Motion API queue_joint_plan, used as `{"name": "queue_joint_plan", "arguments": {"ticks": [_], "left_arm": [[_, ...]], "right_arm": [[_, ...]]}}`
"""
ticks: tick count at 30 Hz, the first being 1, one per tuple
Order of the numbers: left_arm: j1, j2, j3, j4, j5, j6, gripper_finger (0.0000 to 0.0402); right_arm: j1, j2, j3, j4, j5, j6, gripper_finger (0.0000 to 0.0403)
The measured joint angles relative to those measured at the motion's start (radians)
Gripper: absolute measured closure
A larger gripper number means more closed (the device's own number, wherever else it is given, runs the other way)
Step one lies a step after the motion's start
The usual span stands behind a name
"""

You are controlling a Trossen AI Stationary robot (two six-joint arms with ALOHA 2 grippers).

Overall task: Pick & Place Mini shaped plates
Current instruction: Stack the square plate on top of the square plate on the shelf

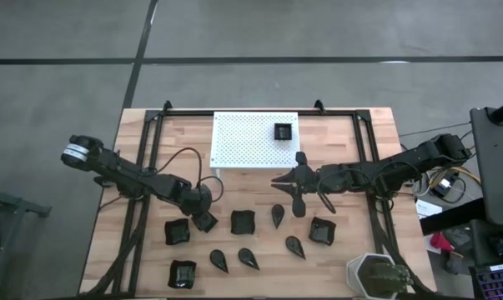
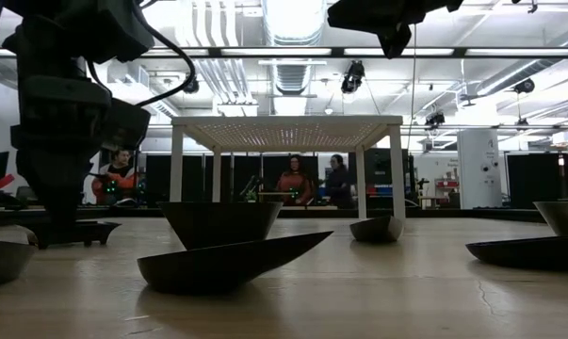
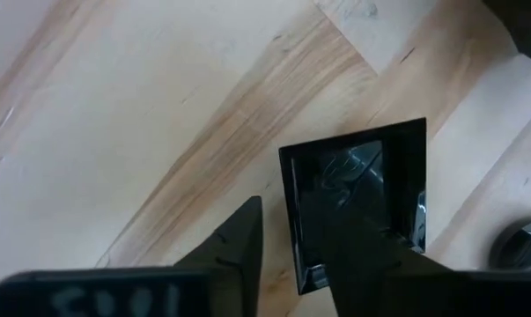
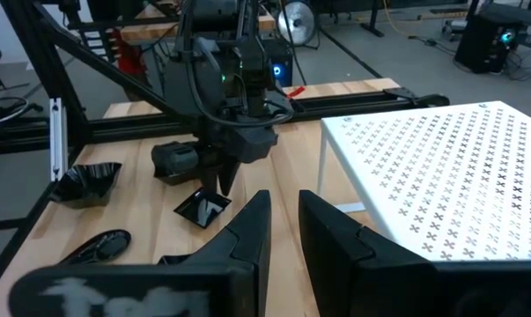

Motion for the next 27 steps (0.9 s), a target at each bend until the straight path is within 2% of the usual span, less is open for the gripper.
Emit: {"name": "queue_joint_plan", "arguments": {"ticks": [9,22,27], "left_arm": [[0.000,0.000,0.000,0.034,0.000,0.031,0.0394],[-0.001,-0.002,0.000,0.078,-0.011,0.050,0.0401],[-0.001,-0.025,0.000,0.079,-0.064,0.044,0.0401]], "right_arm": [[0.000,0.000,0.000,-0.001,0.000,0.000,0.0346],[0.000,0.000,0.000,-0.002,0.000,0.001,0.0346],[0.000,0.000,0.000,-0.002,0.000,0.001,0.0346]]}}
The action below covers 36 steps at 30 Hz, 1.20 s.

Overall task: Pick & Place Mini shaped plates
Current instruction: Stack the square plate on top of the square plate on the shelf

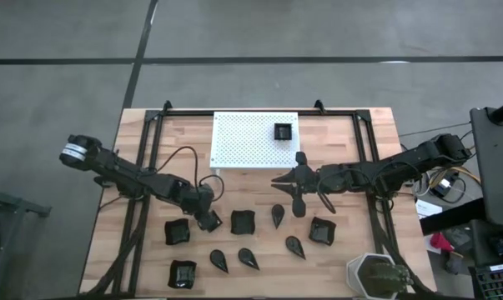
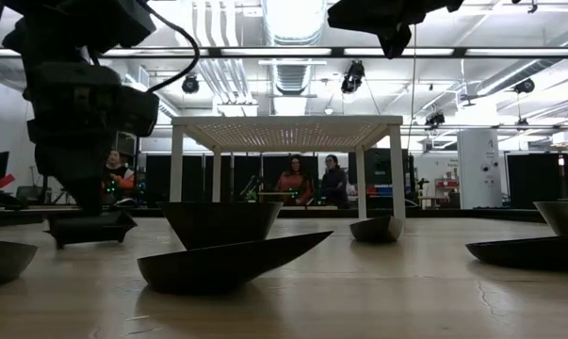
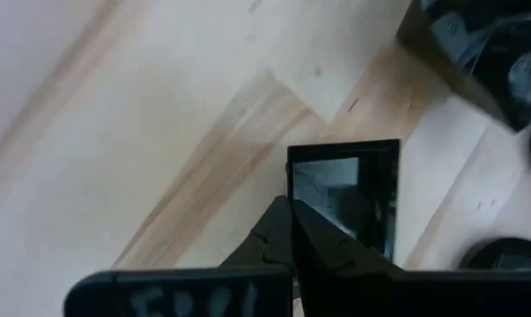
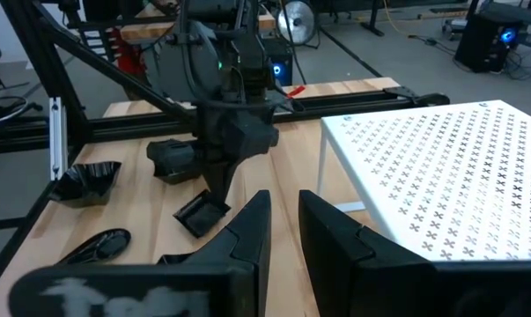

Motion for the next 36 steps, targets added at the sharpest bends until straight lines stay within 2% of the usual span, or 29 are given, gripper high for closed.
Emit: {"name": "queue_joint_plan", "arguments": {"ticks": [13,22,25,28,32,36], "left_arm": [[-0.002,-0.134,0.012,-0.003,-0.088,0.020,0.0401],[-0.003,-0.103,0.002,-0.021,-0.071,0.044,0.0399],[-0.004,-0.069,0.002,0.027,-0.064,0.093,0.0379],[-0.004,-0.046,0.002,0.053,-0.050,0.095,0.0341],[-0.005,-0.038,0.003,0.035,-0.086,0.095,0.0292],[-0.004,-0.030,0.002,0.034,-0.091,0.097,0.0265]], "right_arm": [[0.000,0.000,-0.006,-0.008,0.000,0.005,0.0346],[0.000,0.000,-0.008,-0.007,0.000,0.023,0.0346],[0.000,0.000,-0.008,-0.007,0.000,0.025,0.0346],[0.000,0.000,-0.008,-0.007,0.000,0.030,0.0346],[0.000,0.000,-0.008,-0.007,0.000,0.038,0.0346],[0.000,0.000,-0.008,-0.006,0.000,0.040,0.0346]]}}
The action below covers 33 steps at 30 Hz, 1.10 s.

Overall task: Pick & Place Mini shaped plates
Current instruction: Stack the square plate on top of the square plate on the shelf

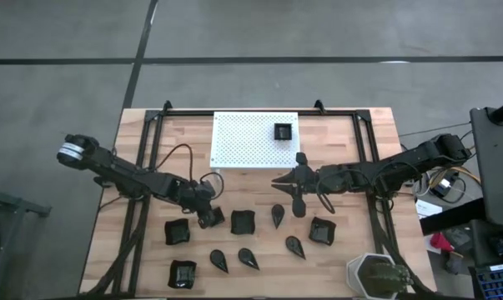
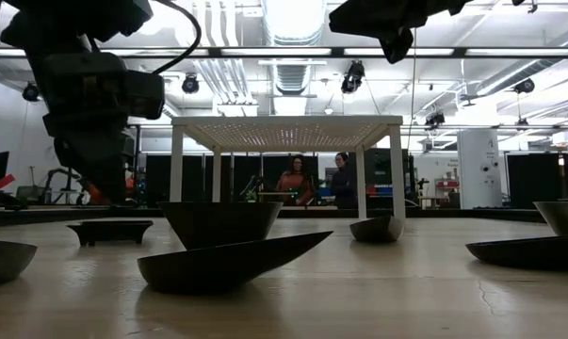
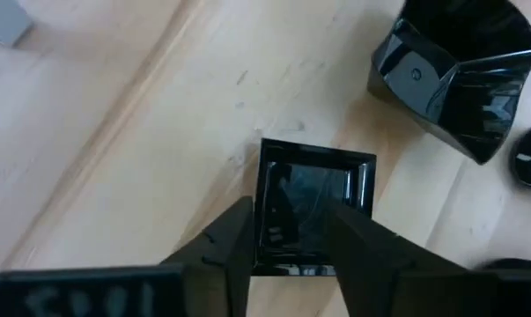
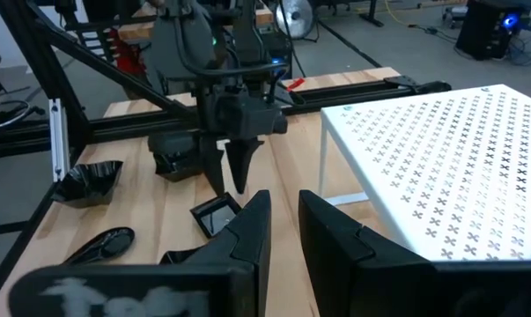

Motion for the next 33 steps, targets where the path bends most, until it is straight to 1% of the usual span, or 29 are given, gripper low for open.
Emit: {"name": "queue_joint_plan", "arguments": {"ticks": [3,7,14,21,25,30,33], "left_arm": [[0.000,0.024,0.000,0.000,0.004,0.000,0.0263],[-0.001,0.069,-0.001,0.000,0.023,0.009,0.0271],[-0.001,0.076,0.004,0.000,0.019,0.012,0.0286],[0.000,0.098,0.001,0.013,0.022,0.006,0.0300],[0.001,0.101,0.001,0.017,0.036,0.005,0.0329],[0.003,0.104,0.000,0.019,0.040,-0.002,0.0391],[0.003,0.106,0.000,0.028,0.040,-0.007,0.0397]], "right_arm": [[0.000,0.002,0.000,0.003,0.000,0.001,0.0346],[0.000,0.031,0.000,0.023,0.001,0.001,0.0346],[0.000,0.095,0.000,0.034,0.000,0.013,0.0346],[0.000,0.094,0.000,0.055,0.000,0.012,0.0346],[0.000,0.091,0.002,0.074,-0.001,0.007,0.0346],[0.000,0.095,0.003,0.074,-0.001,0.005,0.0346],[0.000,0.095,0.003,0.075,-0.001,0.005,0.0346]]}}
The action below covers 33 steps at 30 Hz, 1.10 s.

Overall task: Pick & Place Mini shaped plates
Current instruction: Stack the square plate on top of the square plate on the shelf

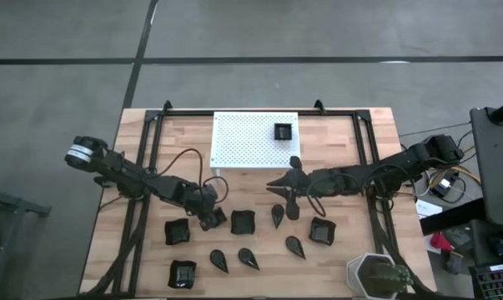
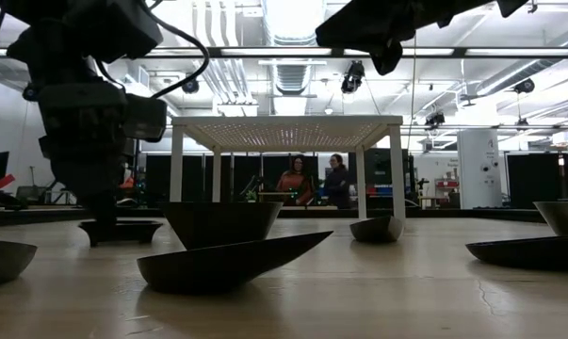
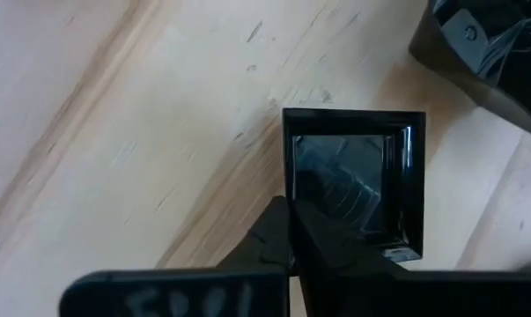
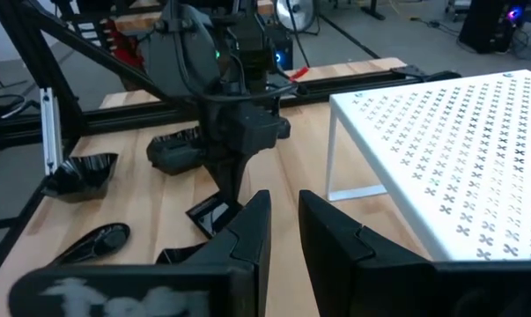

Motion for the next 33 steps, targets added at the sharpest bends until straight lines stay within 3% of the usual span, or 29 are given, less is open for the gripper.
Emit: {"name": "queue_joint_plan", "arguments": {"ticks": [9,25,28,33], "left_arm": [[-0.001,-0.039,0.005,0.015,-0.010,0.000,0.0401],[-0.003,-0.264,0.005,-0.012,-0.111,0.021,0.0401],[-0.004,-0.301,0.005,-0.013,-0.176,0.038,0.0401],[-0.016,-0.350,0.005,0.025,-0.398,0.085,0.0401]], "right_arm": [[0.000,0.000,0.000,0.000,0.000,0.000,0.0346],[0.000,0.000,0.000,0.000,0.000,0.025,0.0346],[0.000,0.000,0.000,0.000,0.000,0.046,0.0346],[-0.001,0.000,0.000,0.000,0.001,0.086,0.0346]]}}
